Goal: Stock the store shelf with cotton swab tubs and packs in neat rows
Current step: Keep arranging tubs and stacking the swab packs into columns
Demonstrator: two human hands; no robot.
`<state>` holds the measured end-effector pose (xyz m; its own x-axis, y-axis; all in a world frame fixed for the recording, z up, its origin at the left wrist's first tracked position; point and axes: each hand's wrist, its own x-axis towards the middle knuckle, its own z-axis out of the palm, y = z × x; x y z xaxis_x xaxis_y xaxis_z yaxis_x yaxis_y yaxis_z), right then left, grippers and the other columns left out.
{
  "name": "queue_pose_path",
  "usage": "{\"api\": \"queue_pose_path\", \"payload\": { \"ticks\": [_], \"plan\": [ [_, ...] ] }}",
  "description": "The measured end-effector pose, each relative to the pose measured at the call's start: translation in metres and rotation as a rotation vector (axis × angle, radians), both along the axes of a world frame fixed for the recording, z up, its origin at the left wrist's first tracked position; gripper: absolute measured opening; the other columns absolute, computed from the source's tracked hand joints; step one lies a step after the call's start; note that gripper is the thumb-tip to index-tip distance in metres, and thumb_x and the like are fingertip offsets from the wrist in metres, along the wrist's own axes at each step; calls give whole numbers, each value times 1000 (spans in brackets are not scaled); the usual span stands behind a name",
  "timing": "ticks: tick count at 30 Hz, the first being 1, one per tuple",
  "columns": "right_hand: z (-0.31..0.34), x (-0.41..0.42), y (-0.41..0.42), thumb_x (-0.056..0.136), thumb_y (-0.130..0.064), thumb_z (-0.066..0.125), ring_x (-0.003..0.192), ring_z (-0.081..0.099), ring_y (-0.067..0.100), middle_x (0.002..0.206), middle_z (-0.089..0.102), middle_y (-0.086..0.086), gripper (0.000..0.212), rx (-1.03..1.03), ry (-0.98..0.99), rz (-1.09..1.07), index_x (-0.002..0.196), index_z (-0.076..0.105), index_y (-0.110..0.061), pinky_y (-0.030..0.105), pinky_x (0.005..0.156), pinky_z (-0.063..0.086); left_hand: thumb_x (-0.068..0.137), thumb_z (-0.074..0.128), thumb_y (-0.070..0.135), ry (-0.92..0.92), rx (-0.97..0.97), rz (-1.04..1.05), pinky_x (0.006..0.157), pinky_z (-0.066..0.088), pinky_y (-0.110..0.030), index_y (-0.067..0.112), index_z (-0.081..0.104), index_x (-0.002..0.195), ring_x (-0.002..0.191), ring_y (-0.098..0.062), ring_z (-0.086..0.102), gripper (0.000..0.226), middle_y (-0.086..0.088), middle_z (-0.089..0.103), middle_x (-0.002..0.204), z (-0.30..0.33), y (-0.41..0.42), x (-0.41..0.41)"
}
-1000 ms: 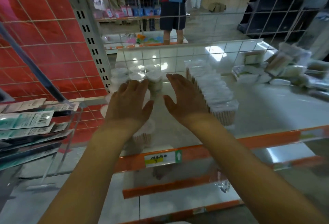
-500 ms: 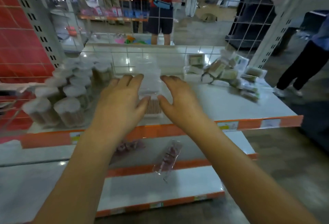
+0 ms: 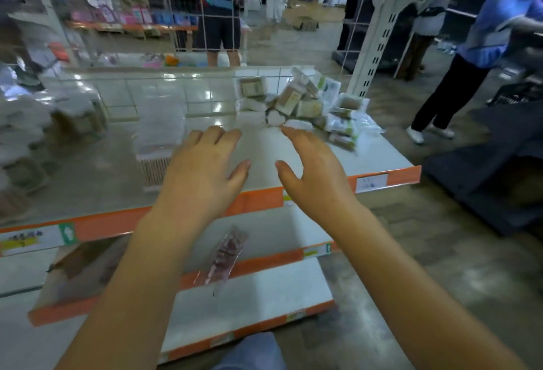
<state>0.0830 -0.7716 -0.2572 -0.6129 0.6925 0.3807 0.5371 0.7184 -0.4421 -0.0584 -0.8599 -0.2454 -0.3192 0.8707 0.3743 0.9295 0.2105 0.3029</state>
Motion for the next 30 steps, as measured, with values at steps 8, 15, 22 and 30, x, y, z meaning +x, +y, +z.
{"api": "queue_pose_path", "payload": {
  "ticks": [8,15,22,30],
  "plan": [
    [-11,34,73,93,-23,53,127,39,21,140,43,4,54,-29,7,-77,143,32,-17,25,99,29,92,44,42,7,-132,-82,99,32,-39,19,40,138,123,-29,36,52,-5,44,137,-15,91,32],
    [-8,53,160,89,-17,55,117,48,26,131,51,7,50,-27,-33,-133,137,42,-17,35,92,41,91,50,35,6,-84,-150,98,32,-38,18,43,135,126,-27,37,47,-4,45,136,-15,180,52],
    [-15,68,242,88,-12,56,121,47,26,134,51,7,45,-90,-60,-236,132,49,-15,31,97,36,83,47,34,-24,-41,-197,87,46,-46,7,58,119,108,-36,53,46,-15,59,117,-23,244,59],
    [-41,86,326,87,-11,54,111,54,26,123,59,9,37,-156,91,-310,124,57,-12,30,94,40,86,58,29,4,-73,-158,83,46,-43,10,57,116,102,-33,56,36,-12,61,108,-36,307,71]
  ]
}}
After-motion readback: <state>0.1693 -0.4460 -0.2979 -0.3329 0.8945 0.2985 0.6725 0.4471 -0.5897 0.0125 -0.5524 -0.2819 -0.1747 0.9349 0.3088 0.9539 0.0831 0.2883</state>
